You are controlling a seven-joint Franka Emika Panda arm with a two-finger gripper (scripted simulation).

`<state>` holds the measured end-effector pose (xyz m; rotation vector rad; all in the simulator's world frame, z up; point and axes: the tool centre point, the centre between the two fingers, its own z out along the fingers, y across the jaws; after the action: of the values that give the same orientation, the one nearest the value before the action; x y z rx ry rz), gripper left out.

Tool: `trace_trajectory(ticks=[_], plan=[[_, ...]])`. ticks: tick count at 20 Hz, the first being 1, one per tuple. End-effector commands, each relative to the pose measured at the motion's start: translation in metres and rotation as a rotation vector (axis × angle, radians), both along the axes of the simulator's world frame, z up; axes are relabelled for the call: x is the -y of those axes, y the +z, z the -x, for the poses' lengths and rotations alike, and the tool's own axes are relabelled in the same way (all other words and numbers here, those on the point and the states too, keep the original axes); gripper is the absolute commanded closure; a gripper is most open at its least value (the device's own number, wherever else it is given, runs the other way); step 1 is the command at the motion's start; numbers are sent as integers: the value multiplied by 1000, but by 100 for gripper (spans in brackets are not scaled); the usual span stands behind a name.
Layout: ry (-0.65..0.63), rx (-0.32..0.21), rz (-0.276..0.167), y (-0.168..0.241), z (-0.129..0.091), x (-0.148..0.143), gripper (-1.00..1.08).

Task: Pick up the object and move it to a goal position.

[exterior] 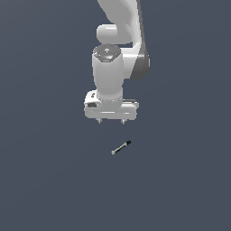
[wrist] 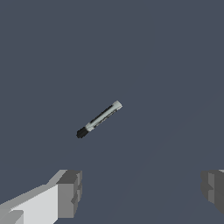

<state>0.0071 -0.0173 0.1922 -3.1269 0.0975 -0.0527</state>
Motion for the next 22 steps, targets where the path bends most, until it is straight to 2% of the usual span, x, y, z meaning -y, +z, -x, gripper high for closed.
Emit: trace_trajectory(ticks=[1, 11, 22], plan=[[0, 0, 0, 0, 0, 0, -92], [-10, -26, -13, -7, 8, 5, -92], [-64, -27, -15, -14, 4, 2, -92]])
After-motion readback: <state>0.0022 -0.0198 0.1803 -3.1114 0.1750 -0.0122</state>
